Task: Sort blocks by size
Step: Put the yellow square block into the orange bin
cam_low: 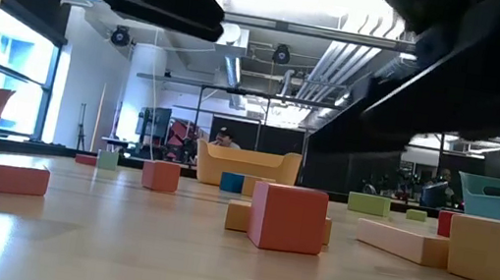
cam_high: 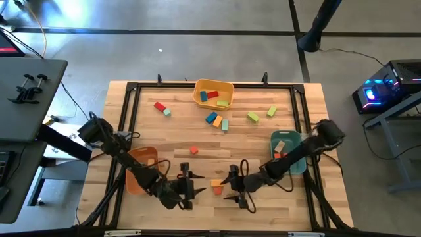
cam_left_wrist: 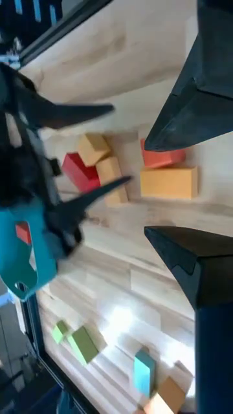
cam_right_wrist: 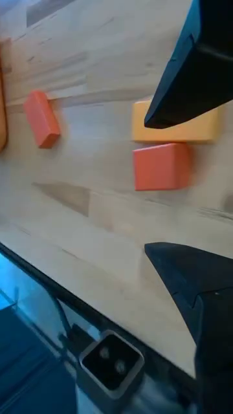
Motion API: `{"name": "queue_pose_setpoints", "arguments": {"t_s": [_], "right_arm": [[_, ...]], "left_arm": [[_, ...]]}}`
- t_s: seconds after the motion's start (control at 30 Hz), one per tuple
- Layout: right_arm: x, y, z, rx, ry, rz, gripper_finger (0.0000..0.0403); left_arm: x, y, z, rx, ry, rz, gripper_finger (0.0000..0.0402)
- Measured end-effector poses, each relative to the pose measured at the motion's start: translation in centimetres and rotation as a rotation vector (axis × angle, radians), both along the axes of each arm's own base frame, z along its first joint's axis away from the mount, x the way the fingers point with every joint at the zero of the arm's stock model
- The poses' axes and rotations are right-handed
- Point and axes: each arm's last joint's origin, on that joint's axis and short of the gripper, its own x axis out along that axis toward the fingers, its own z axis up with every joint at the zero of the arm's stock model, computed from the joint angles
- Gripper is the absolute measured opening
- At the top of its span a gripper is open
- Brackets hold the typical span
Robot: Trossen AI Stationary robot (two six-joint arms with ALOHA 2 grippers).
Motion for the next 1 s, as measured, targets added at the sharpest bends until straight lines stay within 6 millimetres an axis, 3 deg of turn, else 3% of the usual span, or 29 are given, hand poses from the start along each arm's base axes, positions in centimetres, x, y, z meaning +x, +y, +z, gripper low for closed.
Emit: {"name": "queue_pose_setpoints", "arguments": {"t_s": [0.2,0.33,0.83,1.0], "right_arm": [[-3.9,0.4,2.9,-0.030,0.217,0.038,0.0298],[-5.7,1.1,2.8,-0.118,0.295,0.079,0.0298],[-5.1,1.8,-0.1,-0.258,0.274,0.067,0.0296],[-5.1,1.8,-0.2,-0.245,0.282,0.079,0.0257]], "left_arm": [[0.1,0.2,0.0,-0.013,0.000,0.014,0.0186],[0.1,0.3,-0.1,-0.004,0.011,0.014,0.0186],[0.3,0.6,-0.2,0.039,0.024,0.008,0.0186],[0.3,0.7,-0.2,0.038,0.023,0.010,0.0186]]}}
